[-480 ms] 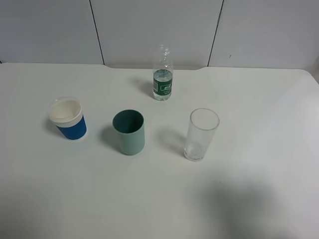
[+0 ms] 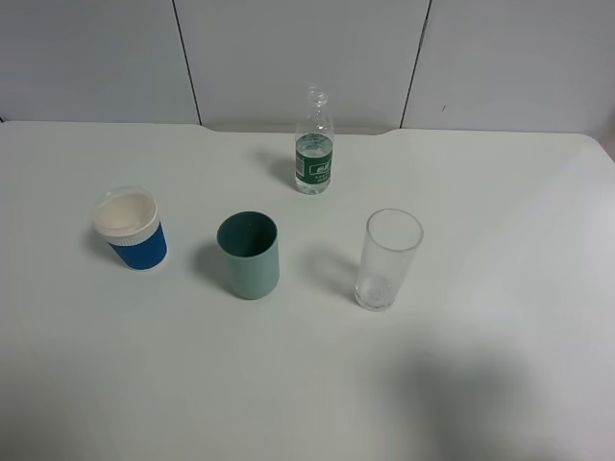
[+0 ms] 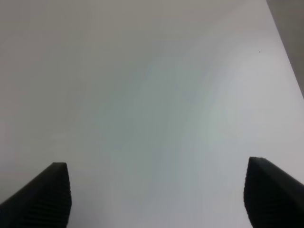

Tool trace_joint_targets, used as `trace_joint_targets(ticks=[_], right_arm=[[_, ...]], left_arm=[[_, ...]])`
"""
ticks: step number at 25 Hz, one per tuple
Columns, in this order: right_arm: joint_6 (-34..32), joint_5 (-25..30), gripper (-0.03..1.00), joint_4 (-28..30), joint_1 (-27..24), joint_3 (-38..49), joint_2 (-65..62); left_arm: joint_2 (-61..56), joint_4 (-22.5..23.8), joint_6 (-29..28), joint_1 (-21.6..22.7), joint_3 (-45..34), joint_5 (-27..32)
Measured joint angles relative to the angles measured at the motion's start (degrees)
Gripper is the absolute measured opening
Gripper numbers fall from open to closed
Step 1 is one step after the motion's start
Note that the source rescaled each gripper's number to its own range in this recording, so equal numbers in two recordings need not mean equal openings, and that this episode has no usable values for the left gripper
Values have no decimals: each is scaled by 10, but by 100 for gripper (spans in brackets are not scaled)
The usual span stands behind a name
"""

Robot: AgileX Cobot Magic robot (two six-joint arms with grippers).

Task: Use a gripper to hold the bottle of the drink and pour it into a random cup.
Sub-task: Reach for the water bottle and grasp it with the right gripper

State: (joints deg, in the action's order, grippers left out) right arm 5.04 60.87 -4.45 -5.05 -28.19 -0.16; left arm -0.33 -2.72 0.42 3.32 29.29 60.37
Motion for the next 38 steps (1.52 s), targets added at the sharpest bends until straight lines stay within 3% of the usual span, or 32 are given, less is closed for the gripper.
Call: trace_joint_targets(ticks=[38], right_arm=[[0, 0, 51, 0, 0, 0, 0]], left_arm=[[0, -1, 0, 0, 0, 0]])
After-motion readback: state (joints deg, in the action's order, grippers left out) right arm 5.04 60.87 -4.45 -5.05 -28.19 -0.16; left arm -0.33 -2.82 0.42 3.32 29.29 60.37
